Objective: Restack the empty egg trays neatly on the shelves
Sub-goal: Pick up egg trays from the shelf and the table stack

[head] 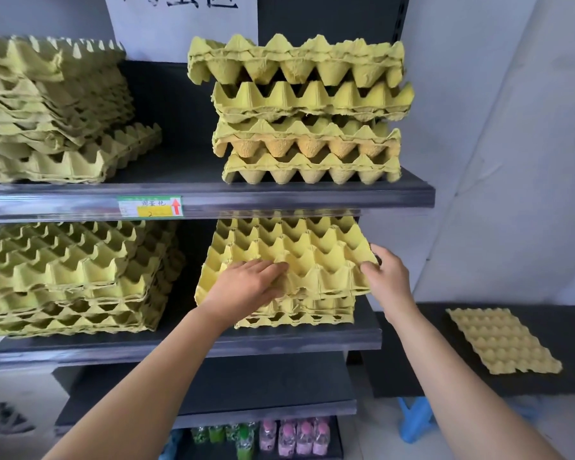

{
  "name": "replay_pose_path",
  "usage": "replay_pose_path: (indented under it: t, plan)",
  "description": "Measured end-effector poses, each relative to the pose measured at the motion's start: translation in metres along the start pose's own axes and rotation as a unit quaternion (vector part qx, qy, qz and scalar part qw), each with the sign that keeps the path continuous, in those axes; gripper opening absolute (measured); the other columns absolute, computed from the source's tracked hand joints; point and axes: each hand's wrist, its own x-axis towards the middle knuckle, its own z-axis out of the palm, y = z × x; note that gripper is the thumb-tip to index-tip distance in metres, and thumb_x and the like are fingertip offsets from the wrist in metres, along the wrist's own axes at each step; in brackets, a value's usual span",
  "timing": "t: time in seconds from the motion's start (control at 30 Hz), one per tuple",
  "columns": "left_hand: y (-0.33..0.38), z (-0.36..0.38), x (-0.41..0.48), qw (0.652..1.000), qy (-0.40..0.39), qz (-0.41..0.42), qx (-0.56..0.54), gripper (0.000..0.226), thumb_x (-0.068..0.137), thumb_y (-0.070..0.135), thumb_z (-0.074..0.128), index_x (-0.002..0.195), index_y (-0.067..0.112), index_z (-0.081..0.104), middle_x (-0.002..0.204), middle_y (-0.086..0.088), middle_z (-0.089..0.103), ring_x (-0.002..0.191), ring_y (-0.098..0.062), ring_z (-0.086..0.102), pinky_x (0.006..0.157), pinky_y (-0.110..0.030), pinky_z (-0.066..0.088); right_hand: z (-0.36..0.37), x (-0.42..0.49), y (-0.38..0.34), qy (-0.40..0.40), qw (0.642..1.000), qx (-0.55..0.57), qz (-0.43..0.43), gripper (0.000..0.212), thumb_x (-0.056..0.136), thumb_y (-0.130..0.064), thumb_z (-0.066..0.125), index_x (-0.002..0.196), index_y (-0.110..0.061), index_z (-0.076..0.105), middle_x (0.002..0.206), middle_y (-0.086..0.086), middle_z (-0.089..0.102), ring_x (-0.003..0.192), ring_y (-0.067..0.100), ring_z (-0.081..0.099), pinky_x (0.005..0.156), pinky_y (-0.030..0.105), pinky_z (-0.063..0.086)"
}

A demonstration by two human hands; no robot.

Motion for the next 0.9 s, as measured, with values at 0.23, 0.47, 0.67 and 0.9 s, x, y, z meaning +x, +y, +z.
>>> replay_pose_path:
  t: [0.23, 0.47, 0.67, 0.9]
  plan:
    - [-0.011, -0.018, 0.025, 0.996, 0.082, 0.022, 0.023, 0.039, 0.083, 0.027, 0.062, 0.111, 0.0, 0.064, 0.081, -0.006, 0.069, 0.07, -0.023, 0.066, 0.057, -0.033, 0.056, 0.004, 0.016, -0.019, 0.029, 0.999, 0.026, -0.031, 0.043, 0.098, -0.014, 0.046, 0.141, -0.01, 0.044, 0.145, 0.007, 0.045, 0.133, 0.022, 0.041, 0.104, 0.029, 0.034]
    - [-0.008, -0.019, 0.029, 0.993, 0.098, 0.022, 0.061, 0.045, 0.089, 0.035, 0.042, 0.111, 0.003, 0.065, 0.079, -0.003, 0.067, 0.07, -0.02, 0.062, 0.054, -0.027, 0.048, 0.008, 0.013, -0.015, 0.089, 0.994, 0.046, -0.05, 0.041, 0.098, -0.011, 0.043, 0.139, -0.009, 0.046, 0.125, 0.002, 0.055, 0.099, 0.007, 0.051, 0.086, 0.019, 0.037]
    - [-0.013, 0.01, 0.028, 0.993, 0.049, -0.083, 0.063, 0.049, 0.066, 0.016, 0.083, 0.111, 0.008, 0.066, 0.075, -0.003, 0.068, 0.067, -0.025, 0.064, 0.054, -0.03, 0.05, 0.03, 0.029, -0.002, 0.039, 0.998, 0.006, -0.05, 0.046, 0.101, -0.024, 0.043, 0.145, -0.012, 0.037, 0.146, 0.007, 0.043, 0.134, 0.023, 0.04, 0.108, 0.036, 0.034]
    - [0.0, 0.029, 0.018, 0.994, 0.021, -0.106, 0.031, 0.048, 0.071, 0.019, 0.081, 0.114, 0.01, 0.064, 0.081, -0.002, 0.069, 0.075, -0.027, 0.065, 0.057, -0.033, 0.051, 0.034, 0.03, 0.025, -0.017, 0.999, -0.038, -0.014, 0.048, 0.102, -0.027, 0.038, 0.147, -0.014, 0.03, 0.147, 0.01, 0.043, 0.132, 0.026, 0.043, 0.107, 0.038, 0.037]
